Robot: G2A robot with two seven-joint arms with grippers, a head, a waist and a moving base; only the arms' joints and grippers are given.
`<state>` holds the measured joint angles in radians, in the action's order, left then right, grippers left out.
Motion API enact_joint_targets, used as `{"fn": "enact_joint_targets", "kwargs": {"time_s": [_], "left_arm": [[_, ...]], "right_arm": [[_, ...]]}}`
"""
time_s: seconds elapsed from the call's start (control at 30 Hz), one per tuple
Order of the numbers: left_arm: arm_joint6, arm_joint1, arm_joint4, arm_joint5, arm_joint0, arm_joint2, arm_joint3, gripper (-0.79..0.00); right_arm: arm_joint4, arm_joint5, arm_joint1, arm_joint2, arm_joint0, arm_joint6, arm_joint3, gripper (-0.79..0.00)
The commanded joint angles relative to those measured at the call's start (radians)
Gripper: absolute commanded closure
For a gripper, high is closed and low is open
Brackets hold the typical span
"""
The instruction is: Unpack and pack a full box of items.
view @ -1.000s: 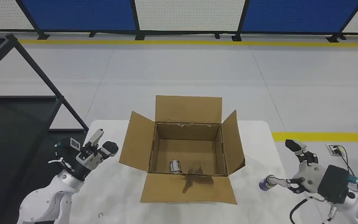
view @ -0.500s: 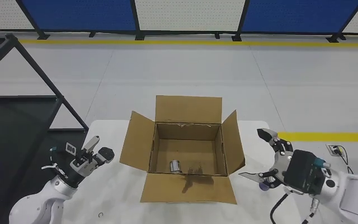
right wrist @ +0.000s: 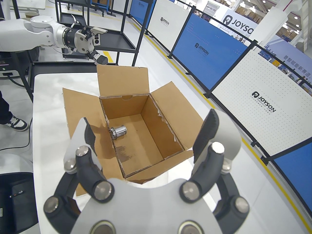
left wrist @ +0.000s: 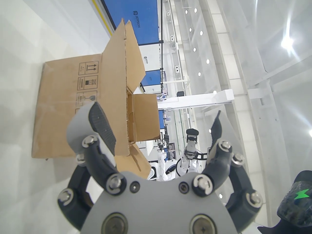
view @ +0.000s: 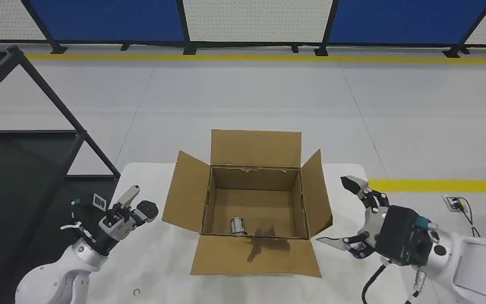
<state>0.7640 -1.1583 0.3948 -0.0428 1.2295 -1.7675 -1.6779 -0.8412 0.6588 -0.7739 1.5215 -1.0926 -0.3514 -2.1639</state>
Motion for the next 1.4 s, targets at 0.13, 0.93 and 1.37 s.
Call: {"fn": "enact_joint_targets", "kwargs": {"time_s": [0.13,0.93,1.37], "left_arm": [[-0.026,0.003,-0.009,-0.017,0.016,0.008,-0.007,-0.785],[-0.071,0.009,0.070,-0.053,0.087,-0.016,-0.034,-0.785],[-0.081,0.009,0.070,-0.053,0.090,-0.013,-0.039,-0.785]], "right_arm": [[0.101,-0.151,-0.021,-0.223,0.290,-0.316,-0.022,-0.785],[0.244,-0.611,-0.344,-1.056,1.029,-0.577,0.589,-0.785],[0.262,-0.594,-0.350,-1.066,1.017,-0.581,0.604,-0.785]]}}
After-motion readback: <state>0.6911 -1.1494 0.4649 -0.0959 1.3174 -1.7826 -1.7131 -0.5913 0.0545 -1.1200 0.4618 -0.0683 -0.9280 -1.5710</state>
